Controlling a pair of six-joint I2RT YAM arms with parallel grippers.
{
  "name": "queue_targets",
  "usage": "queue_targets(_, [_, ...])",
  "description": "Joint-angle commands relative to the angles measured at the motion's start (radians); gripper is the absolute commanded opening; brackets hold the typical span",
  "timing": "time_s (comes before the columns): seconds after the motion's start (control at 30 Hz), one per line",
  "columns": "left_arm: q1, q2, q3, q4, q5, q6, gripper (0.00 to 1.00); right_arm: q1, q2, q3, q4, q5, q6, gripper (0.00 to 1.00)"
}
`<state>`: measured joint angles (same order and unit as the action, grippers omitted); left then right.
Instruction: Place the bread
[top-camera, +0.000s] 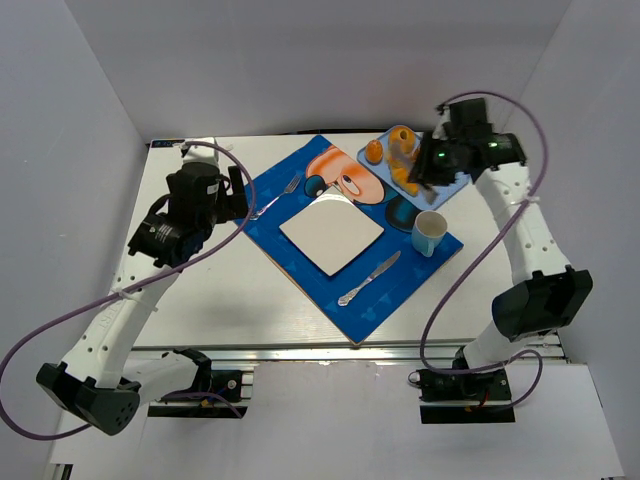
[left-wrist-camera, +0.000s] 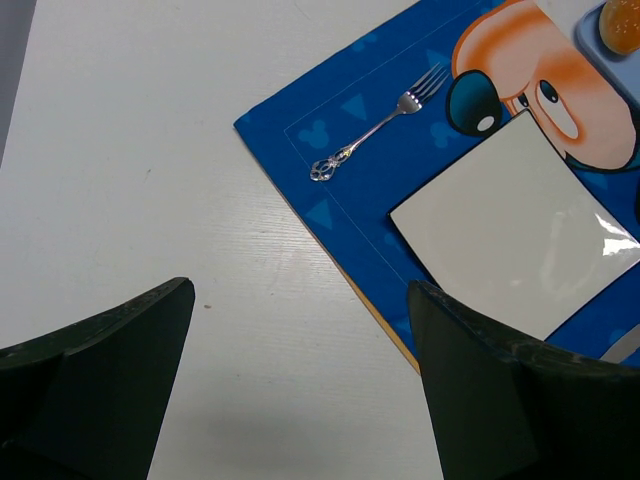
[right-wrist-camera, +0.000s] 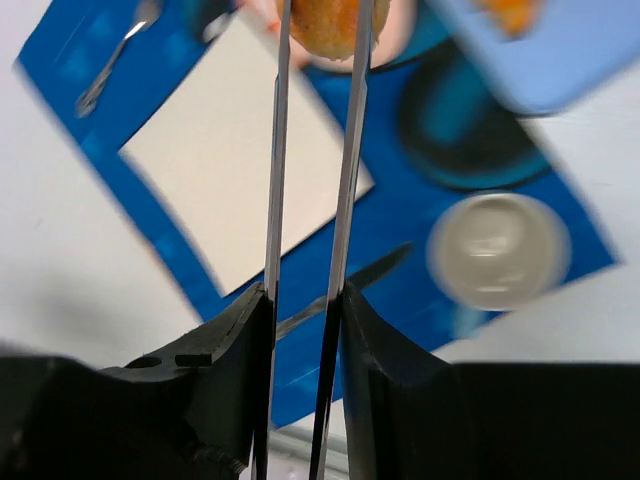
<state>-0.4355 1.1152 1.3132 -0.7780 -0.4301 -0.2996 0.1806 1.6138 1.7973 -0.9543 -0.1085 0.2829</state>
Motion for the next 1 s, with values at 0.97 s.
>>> queue_targets(0.97, [-0.003, -0.071, -0.043, 0.003, 0.031, -0.03, 0.98, 0.487, 0.133, -0.202, 0.135, 0.095, 0.188, 0.55])
